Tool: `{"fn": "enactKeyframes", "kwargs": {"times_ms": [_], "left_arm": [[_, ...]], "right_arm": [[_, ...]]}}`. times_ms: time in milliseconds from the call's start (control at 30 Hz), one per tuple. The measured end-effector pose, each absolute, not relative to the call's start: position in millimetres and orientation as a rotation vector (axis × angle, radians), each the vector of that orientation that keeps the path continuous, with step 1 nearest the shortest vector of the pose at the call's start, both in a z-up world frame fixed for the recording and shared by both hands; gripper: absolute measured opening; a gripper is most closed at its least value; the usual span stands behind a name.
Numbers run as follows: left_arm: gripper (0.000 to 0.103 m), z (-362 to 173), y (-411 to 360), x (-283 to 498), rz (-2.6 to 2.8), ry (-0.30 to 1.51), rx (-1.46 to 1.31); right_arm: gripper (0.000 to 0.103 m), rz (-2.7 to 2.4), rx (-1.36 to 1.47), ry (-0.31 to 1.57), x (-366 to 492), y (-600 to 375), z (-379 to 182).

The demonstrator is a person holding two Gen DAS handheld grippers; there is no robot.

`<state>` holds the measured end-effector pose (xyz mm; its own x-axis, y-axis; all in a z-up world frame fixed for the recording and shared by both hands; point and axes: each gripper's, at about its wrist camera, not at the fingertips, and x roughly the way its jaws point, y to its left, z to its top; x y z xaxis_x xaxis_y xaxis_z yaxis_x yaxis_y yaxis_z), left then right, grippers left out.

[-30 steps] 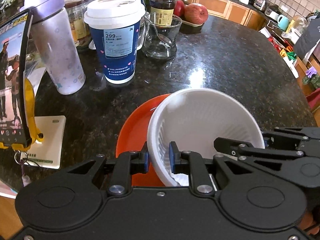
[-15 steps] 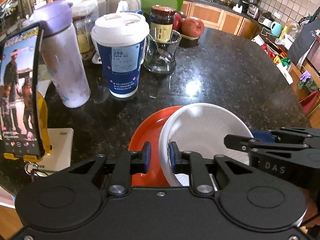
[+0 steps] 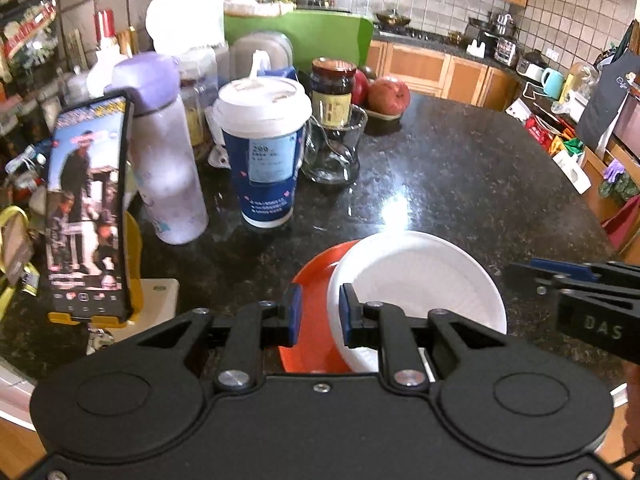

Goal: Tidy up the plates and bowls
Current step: 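Lower the nested bowls onto the orange plate and open both tools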

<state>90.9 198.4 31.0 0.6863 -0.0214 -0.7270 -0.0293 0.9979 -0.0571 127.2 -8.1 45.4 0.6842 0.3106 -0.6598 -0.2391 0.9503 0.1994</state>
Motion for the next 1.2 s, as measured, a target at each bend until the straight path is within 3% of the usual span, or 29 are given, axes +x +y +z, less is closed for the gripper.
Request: {"fn": "enactKeyframes", "kwargs": {"times_ms": [1200], "left_arm": [[0.027, 22, 164, 26, 0.042, 0.670, 0.001]], "right_arm": [[0.032, 0.117, 0.120, 0.595, 19, -18, 27]]}}
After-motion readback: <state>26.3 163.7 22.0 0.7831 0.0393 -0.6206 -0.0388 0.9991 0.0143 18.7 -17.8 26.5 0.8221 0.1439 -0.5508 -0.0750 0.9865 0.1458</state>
